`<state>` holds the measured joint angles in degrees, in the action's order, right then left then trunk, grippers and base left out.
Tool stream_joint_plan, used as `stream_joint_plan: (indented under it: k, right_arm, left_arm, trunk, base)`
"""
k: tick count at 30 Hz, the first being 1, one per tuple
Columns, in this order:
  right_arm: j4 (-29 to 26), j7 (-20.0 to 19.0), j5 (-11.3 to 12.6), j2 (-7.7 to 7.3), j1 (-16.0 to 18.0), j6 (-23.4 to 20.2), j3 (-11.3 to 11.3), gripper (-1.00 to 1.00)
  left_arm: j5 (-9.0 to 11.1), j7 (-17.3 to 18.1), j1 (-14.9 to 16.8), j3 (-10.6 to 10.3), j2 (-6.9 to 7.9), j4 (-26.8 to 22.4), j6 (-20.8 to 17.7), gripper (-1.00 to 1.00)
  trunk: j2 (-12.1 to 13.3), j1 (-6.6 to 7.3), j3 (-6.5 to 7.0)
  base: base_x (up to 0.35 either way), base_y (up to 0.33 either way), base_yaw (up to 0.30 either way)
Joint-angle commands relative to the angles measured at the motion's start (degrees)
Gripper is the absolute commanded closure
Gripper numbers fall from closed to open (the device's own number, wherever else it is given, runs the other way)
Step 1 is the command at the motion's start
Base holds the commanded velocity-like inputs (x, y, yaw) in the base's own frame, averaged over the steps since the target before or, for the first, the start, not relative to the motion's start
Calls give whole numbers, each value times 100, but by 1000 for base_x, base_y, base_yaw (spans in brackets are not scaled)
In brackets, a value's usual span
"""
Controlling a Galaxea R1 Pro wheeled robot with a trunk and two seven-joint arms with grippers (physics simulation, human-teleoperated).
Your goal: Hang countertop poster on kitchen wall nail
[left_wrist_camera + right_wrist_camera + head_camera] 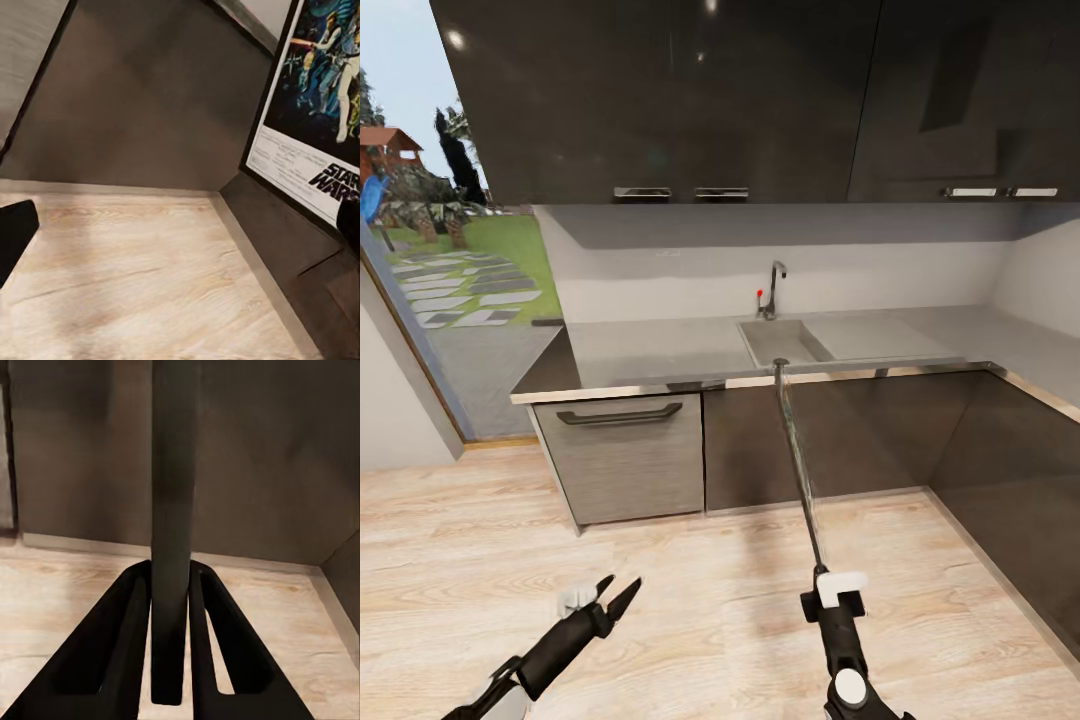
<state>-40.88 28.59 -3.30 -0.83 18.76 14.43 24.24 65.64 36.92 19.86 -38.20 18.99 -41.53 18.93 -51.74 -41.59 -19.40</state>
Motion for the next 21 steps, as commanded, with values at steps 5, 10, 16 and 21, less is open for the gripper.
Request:
stream_joint_plan:
  k: [5,10,16,21]
  right_arm:
    - [1,-430,0,-5,5,24,27,100]
    - [3,-924,12,-5,2,31,28,100]
    - [3,-1830,197,7,-4,30,33,100]
    - [2,-2917,703,-6,-4,22,24,100]
  left_arm:
    - [155,1254,12,-51,-3,1150,472,-100]
    - [674,2442,10,-43,-28,2201,654,-100]
    - [1228,3239,9,-40,-184,3245,864,-100]
    - [1374,3793,1,-31,-275,3800,971,-100]
  trunk:
    - [-5,-1,-6]
    - [-5,-1,-6]
    - [-5,-1,-6]
    - [-5,-1,-6]
  base:
    - [0,0,0]
    - [0,0,0]
    - [0,0,0]
    - [0,0,0]
